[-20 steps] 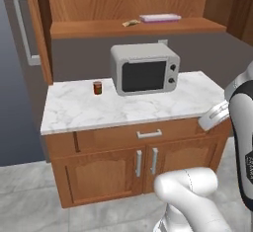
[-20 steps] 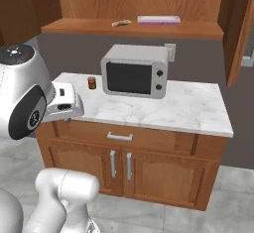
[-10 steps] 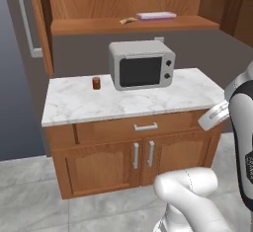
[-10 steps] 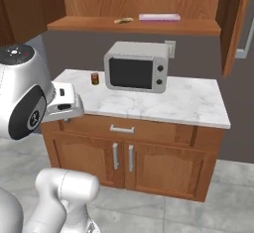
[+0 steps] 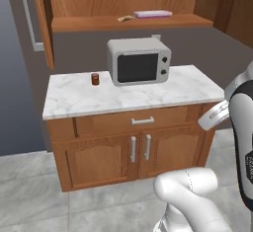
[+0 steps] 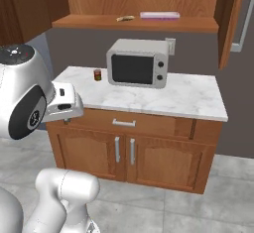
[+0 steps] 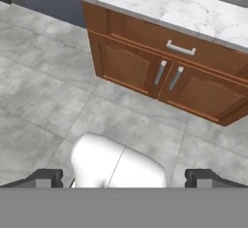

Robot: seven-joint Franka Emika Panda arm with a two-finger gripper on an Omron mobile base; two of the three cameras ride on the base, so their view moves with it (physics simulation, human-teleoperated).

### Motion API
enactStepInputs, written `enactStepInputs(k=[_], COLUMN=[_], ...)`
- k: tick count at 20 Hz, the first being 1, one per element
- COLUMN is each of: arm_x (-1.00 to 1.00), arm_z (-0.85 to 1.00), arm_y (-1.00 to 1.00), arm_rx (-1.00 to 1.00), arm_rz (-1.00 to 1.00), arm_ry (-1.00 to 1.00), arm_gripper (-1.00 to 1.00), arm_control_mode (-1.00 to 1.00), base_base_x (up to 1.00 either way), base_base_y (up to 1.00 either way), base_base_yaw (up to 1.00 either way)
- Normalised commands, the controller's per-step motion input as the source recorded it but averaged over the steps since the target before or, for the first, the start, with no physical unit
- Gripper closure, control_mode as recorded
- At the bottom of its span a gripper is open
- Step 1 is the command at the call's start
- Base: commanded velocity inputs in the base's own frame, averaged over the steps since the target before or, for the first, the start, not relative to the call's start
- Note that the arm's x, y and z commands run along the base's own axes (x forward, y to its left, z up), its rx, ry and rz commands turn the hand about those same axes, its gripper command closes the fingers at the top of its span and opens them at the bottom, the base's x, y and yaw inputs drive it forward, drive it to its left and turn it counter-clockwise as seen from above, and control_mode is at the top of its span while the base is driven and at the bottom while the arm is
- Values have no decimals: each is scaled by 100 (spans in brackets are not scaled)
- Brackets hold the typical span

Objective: Pick the bar and bar from the counter and place them in the cabinets closest to them.

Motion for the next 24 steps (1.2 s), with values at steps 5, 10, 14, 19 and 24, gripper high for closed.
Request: enactStepInputs(k=[5, 10, 14, 19, 24], arm_x=[0, 0, 0, 0, 0], arm_z=[0, 0, 0, 0, 0], arm_y=[0, 0, 0, 0, 0], arm_rx=[0, 0, 0, 0, 0], arm_rz=[0, 0, 0, 0, 0], arm_ry=[0, 0, 0, 0, 0], arm_gripper=[-100, -100, -100, -100, -100], arm_control_mode=[100, 100, 100, 100, 100], base_base_x=[-36, -14, 0, 0, 0], base_base_y=[-9, -1, 0, 0, 0], base_base_yaw=[0, 0, 0, 0, 0])
